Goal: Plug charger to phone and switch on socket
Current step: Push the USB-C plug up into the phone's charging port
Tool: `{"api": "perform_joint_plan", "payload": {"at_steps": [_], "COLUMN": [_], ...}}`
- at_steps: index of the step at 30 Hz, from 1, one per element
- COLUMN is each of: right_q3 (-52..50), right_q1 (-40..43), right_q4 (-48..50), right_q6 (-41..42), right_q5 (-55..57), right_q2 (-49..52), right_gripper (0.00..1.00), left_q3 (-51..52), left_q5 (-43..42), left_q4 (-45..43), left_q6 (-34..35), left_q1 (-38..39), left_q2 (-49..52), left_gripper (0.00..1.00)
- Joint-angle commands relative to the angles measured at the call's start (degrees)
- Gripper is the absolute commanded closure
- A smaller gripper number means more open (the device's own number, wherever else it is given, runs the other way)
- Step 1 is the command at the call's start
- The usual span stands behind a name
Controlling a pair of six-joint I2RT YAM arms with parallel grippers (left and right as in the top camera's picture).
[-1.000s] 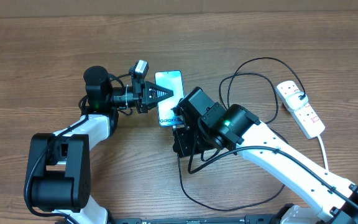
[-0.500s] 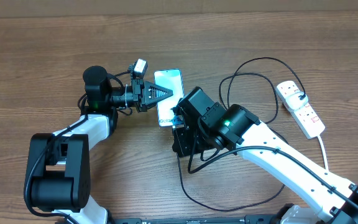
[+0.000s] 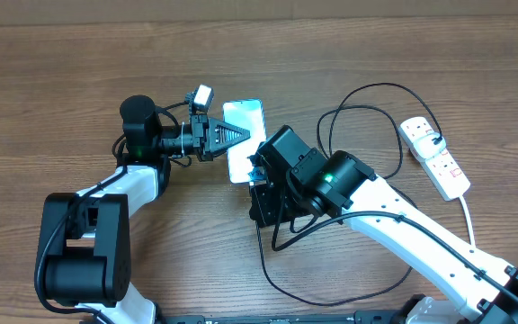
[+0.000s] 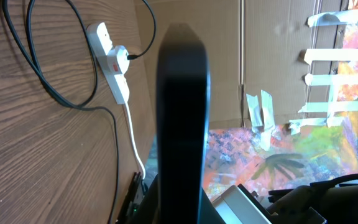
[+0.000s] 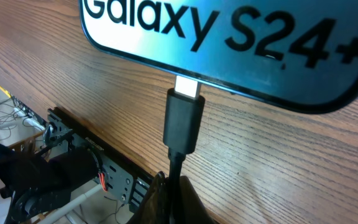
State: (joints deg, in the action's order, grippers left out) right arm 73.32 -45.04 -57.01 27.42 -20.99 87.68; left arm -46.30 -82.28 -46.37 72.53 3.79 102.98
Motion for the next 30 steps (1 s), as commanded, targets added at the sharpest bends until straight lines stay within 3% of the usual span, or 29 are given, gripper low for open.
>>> {"api": "perform_joint_plan", "payload": {"at_steps": [1, 30], "right_q3": [-0.35, -0.35], "right_q1": [0.22, 0.22], "right_q4": [1.01, 6.67], "right_q6": [0.26, -1.11], "right_q5": [0.37, 5.75], "right_q2": [0.22, 0.22], "right_gripper": [0.96, 0.96], "left_q3": [-1.44, -1.44], "left_q5": [-1.22, -3.34], "left_q4": [-0.59, -0.59], "left_q6": [-1.9, -3.8], "left_q1": [0.37, 0.37], "left_q2": [0.04, 0.04], "left_gripper": [0.96, 0.96]}}
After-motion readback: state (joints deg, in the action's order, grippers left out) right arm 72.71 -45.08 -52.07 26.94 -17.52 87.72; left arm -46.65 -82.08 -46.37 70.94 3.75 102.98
